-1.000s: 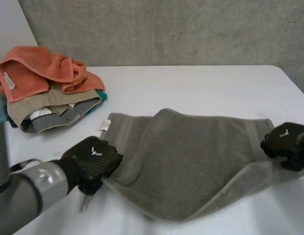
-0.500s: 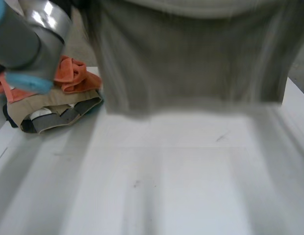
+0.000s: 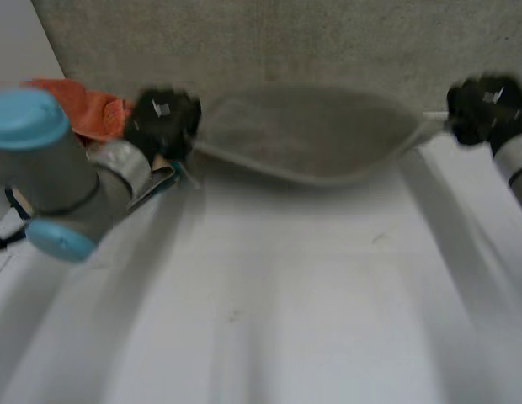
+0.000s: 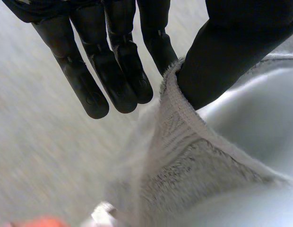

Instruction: Fold the laundry.

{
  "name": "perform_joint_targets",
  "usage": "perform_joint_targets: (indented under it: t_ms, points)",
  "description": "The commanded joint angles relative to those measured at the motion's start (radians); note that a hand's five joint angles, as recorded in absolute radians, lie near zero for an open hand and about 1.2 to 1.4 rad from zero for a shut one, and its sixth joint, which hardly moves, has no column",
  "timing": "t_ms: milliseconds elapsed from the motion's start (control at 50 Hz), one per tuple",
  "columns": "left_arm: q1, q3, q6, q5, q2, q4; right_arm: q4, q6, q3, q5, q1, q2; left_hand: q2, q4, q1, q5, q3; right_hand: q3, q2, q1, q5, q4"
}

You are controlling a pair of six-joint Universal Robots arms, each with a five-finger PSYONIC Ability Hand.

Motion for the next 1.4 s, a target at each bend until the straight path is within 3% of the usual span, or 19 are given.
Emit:
perform_joint_targets:
  t_ms: [20,160,180,220,300,320,540,780,880,900,1040,1120,1240,1360,1400]
  points:
    - [-0.019,-0.189,0.117,0.004,-0.052,-0.028,0.138,-0.175,0.126,-0.065,-0.068,0.064,0.196,0.193,0.233,0.229,0.202,0.206,0.217,0.282,0.235,0.196]
    - [0.009,-0.208,0.141,0.001,-0.115,0.038,0.129,-0.179,0.158,-0.085,-0.110,0.061,0.196,0.193,0.233,0.229,0.202,0.206,0.217,0.282,0.235,0.196]
    - [0.015,-0.208,0.138,0.005,-0.125,0.040,0.126,-0.170,0.157,-0.085,-0.119,0.058,-0.048,-0.050,-0.011,-0.015,-0.041,0.206,0.217,0.282,0.235,0.196]
    - [0.022,-0.208,0.137,0.002,-0.130,0.038,0.123,-0.159,0.158,-0.088,-0.128,0.052,-0.147,-0.149,-0.110,-0.114,-0.140,0.206,0.217,0.282,0.235,0.196]
    - [0.029,-0.217,0.128,-0.002,-0.127,0.030,0.122,-0.145,0.152,-0.086,-0.144,0.046,-0.642,-0.645,-0.605,-0.609,-0.636,0.206,0.217,0.282,0.235,0.196]
    - [0.029,-0.221,0.123,-0.005,-0.121,0.027,0.120,-0.144,0.152,-0.085,-0.148,0.045,-0.649,-0.652,-0.612,-0.616,-0.643,0.206,0.217,0.282,0.235,0.196]
    - [0.048,-0.261,0.111,-0.097,-0.095,0.065,0.119,-0.139,0.161,-0.088,-0.148,0.045,-0.620,-0.622,-0.583,-0.587,-0.614,0.206,0.217,0.282,0.235,0.196]
    - [0.056,-0.231,0.109,-0.087,-0.148,0.049,0.119,-0.139,0.158,-0.088,-0.151,0.046,-0.494,-0.496,-0.457,-0.460,-0.487,0.206,0.217,0.282,0.235,0.196]
    - [0.064,-0.227,0.124,-0.084,-0.142,0.040,0.122,-0.139,0.158,-0.088,-0.151,0.045,-0.078,-0.080,-0.040,-0.044,-0.071,0.206,0.217,0.282,0.235,0.196]
    - [0.067,-0.232,0.129,-0.081,-0.132,0.040,0.123,-0.142,0.158,-0.088,-0.150,0.043,0.182,0.179,0.219,0.215,0.188,0.206,0.217,0.282,0.235,0.196]
    - [0.064,-0.279,0.124,-0.061,-0.057,0.004,0.188,-0.154,0.158,-0.088,-0.142,0.022,0.196,0.193,0.233,0.229,0.202,0.206,0.217,0.282,0.235,0.196]
    - [0.067,-0.345,0.135,-0.006,0.038,-0.086,0.310,-0.225,0.158,-0.106,-0.156,-0.020,0.196,0.193,0.233,0.229,0.202,0.206,0.217,0.282,0.235,0.196]
    - [0.082,-0.474,0.235,0.090,0.230,-0.353,0.681,-0.549,0.175,-0.131,-0.229,-0.116,0.196,0.193,0.233,0.229,0.202,0.206,0.217,0.282,0.235,0.196]
    - [0.058,-0.546,0.426,0.051,0.348,-0.661,1.060,-0.946,0.239,-0.096,-0.327,-0.182,0.196,0.193,0.233,0.229,0.202,0.206,0.217,0.282,0.235,0.196]
    - [0.047,-0.536,0.454,0.031,0.352,-0.684,1.059,-0.975,0.244,-0.102,-0.328,-0.184,0.196,0.193,0.233,0.229,0.202,0.206,0.217,0.282,0.235,0.196]
